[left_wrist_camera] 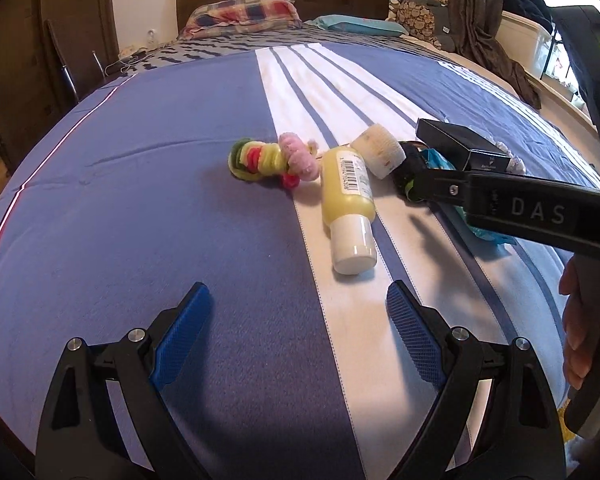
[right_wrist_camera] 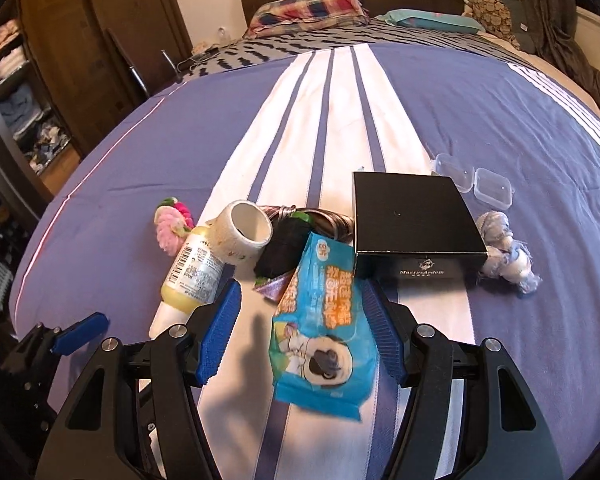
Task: Collect trash
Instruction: 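Grasp the yellow bottle with the left tool while the right tool grasps the blue snack wrapper, then carry the yellow bottle and blue wrapper down over the black bin with both tools, then open both tools to drop the bottle and wrapper into the bin, then raise both tools back over the bed toward the remaining items, then grasp the black thread spool with the right tool while the left tool grasps the white tape roll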
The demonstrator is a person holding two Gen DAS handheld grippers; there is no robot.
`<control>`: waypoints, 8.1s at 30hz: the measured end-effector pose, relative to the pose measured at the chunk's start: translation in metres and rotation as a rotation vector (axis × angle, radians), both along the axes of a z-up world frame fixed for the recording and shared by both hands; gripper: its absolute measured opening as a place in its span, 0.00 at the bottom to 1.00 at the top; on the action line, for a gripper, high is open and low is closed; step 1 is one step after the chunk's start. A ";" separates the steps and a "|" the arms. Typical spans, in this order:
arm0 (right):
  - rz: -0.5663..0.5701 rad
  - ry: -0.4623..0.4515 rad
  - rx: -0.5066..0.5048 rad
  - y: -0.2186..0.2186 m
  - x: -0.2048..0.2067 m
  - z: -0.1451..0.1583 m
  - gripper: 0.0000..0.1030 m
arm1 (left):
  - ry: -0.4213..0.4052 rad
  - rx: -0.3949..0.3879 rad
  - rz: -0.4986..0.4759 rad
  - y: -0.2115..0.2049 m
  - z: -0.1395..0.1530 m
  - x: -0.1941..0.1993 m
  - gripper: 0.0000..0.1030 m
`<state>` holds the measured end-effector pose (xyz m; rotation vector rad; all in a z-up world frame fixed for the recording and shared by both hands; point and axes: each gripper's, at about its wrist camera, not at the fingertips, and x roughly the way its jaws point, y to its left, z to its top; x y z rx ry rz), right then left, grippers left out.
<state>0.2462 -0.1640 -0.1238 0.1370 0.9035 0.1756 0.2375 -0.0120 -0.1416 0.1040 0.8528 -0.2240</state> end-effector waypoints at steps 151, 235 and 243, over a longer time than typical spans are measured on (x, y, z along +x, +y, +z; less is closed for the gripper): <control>-0.006 0.269 0.041 -0.064 -0.256 -0.113 0.92 | 0.390 -0.100 -0.105 -0.016 -0.119 -0.245 0.89; 0.089 -0.080 -0.120 -0.028 -0.040 0.001 0.54 | -0.001 -0.045 0.022 0.015 0.026 -0.012 0.92; 0.007 -0.085 -0.092 -0.074 -0.056 0.006 0.54 | -0.001 -0.078 -0.040 -0.032 0.021 0.012 0.80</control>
